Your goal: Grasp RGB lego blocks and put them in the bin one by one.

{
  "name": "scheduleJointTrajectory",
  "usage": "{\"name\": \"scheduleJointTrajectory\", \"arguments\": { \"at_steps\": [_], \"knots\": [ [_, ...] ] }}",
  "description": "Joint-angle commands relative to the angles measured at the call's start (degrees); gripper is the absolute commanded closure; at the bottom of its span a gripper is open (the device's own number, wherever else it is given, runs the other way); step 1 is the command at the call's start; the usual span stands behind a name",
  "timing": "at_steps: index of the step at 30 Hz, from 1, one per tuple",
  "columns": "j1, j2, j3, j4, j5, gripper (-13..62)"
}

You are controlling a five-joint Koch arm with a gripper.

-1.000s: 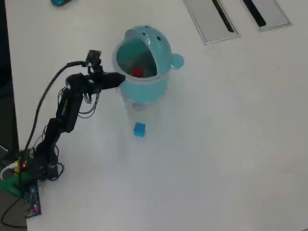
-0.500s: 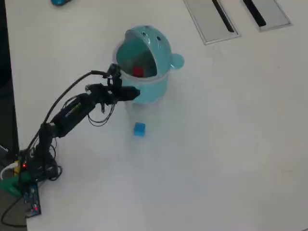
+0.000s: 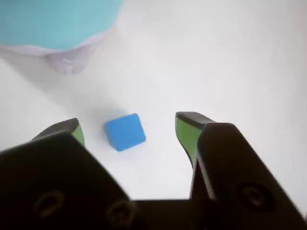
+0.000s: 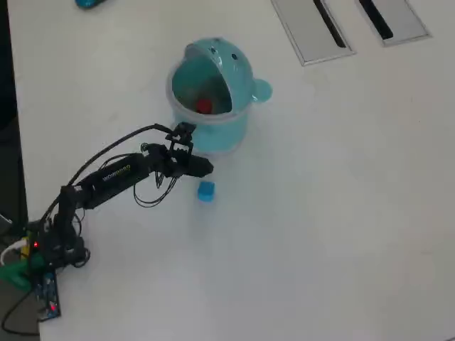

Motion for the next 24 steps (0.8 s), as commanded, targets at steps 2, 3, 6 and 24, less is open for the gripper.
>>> {"name": "scheduleJointTrajectory", "arguments": {
  "at_steps": [2,3,6,24],
  "knots": [
    [0.3,3.0,0.1,-2.4,0.1,14.6],
    [0.5,2.9,1.0,-2.5,0.0,14.6],
    [0.9,2.1,3.2,-4.1,0.0,14.6],
    [4.4,-6.2,7.2,-10.2,-0.7,14.0]
  ]
}}
